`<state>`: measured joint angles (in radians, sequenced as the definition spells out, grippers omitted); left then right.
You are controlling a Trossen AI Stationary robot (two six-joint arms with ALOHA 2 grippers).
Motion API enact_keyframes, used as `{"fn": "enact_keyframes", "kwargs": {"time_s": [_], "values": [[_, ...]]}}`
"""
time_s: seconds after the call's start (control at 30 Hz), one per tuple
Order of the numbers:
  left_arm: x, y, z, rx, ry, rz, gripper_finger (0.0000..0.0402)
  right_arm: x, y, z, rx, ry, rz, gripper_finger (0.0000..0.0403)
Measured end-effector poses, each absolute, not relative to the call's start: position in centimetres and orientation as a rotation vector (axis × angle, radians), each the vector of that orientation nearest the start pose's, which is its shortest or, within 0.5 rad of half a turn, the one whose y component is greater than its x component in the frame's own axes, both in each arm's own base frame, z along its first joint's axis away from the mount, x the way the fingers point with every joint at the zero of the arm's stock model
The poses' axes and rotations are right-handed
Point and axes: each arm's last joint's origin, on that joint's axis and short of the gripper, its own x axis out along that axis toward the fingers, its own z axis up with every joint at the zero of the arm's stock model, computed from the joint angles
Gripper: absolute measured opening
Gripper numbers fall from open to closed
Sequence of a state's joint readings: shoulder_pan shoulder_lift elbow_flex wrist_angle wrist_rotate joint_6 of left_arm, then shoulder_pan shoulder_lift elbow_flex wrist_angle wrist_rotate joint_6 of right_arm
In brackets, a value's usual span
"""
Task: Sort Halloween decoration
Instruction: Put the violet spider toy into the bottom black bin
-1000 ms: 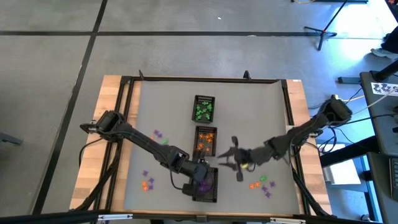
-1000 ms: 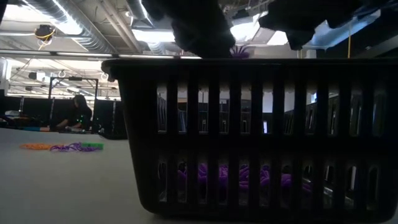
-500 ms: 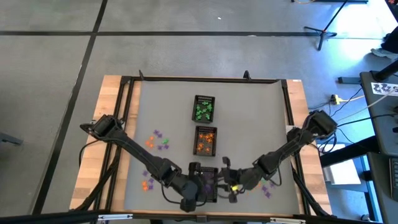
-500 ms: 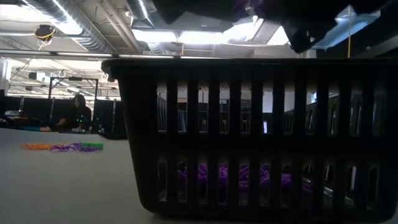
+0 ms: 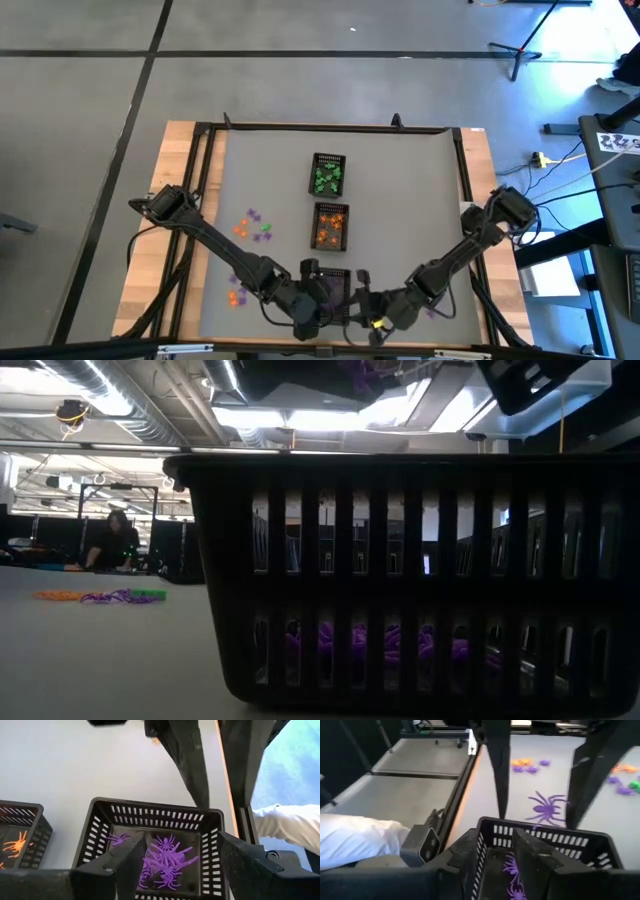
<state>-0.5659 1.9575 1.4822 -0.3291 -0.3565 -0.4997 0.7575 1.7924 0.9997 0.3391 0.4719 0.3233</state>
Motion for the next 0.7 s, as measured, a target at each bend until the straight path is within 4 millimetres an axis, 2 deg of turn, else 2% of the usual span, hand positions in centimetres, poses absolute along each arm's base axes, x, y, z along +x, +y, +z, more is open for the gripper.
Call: {"fn": "enact_keyframes", "kwargs": {"time_s": [0.23,0.57,0.7], "values": [[37.0,-22.2,22.2,-0.114,0.730,0.000,0.0235,27.9,25.2,18.8,0.044,0.398,0.172,0.0124],[36.6,-23.2,22.0,0.139,0.686,-0.044,0.0235,27.9,24.9,18.5,0.006,0.413,0.109,0.0124],[36.8,-23.4,22.0,0.158,0.664,-0.057,0.0235,27.9,24.6,18.5,-0.011,0.388,0.037,0.0124]]}}
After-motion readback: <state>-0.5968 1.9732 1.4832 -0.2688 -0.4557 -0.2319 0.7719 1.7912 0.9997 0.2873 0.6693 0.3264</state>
